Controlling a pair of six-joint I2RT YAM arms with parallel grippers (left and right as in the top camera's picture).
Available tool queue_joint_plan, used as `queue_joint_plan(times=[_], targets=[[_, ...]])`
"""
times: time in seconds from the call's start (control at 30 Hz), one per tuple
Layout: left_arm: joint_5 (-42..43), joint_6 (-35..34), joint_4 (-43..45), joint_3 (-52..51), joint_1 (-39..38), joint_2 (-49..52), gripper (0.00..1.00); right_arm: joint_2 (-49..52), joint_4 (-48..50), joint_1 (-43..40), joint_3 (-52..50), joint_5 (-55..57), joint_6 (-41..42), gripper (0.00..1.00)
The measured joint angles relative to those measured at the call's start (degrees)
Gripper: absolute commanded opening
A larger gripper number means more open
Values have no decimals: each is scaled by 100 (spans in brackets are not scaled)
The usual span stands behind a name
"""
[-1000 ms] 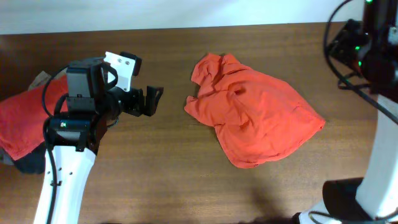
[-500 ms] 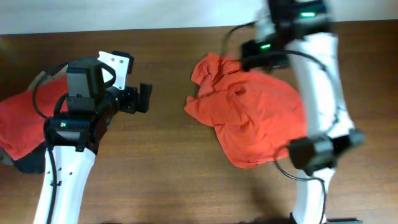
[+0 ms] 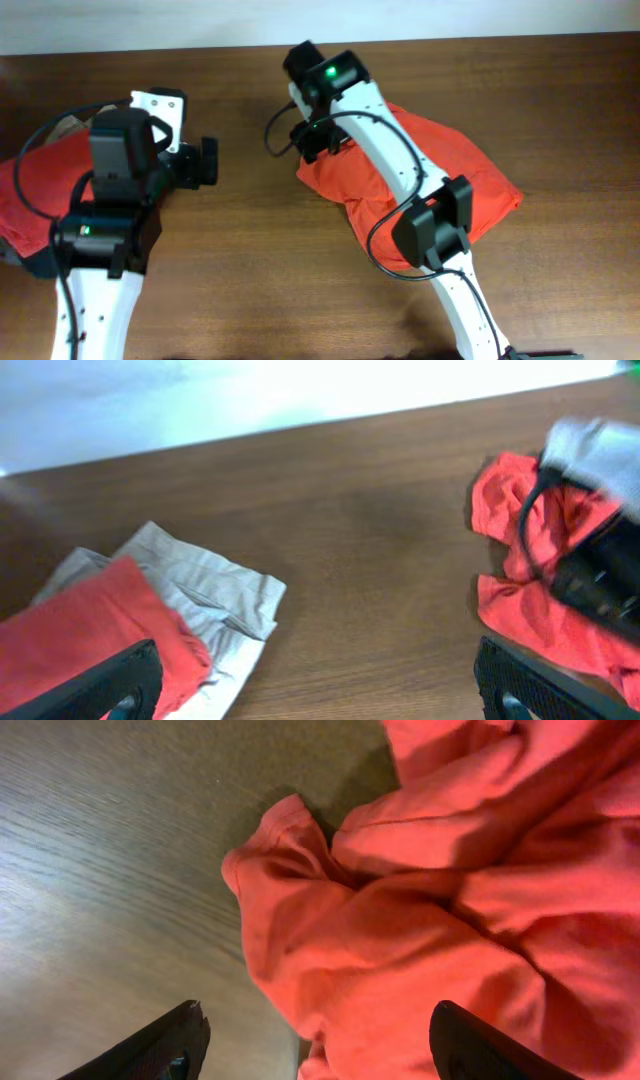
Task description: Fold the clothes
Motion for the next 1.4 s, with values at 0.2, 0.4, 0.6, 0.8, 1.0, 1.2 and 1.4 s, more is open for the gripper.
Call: queue_joint_plan(times=[0.2,0.4,0.6,0.8,1.0,1.2,1.4], targets=[[-105,-9,-74,72,0,-129,99,92,177,280,-590,498,118,76],[-107,-9,-142,72,0,-127,99,122,590,369,-1357,859,444,45],[-109,-9,-232,72,0,-127,99,166,476,363,-1462,1060,710,4],[-129,-9,-229,72,0,-127,99,13,94,363,-1165,1086,791,4],[-146,-9,-227,72,0,-127,99,-1384,24,345,-608,1130,791,4],[-146,-9,-203,72,0,-127,99,-3156,166,210,-240,1648,789,4],[-146,-9,-157,72,0,-129,99,-4022,157,-339,-188,2411,789,4]])
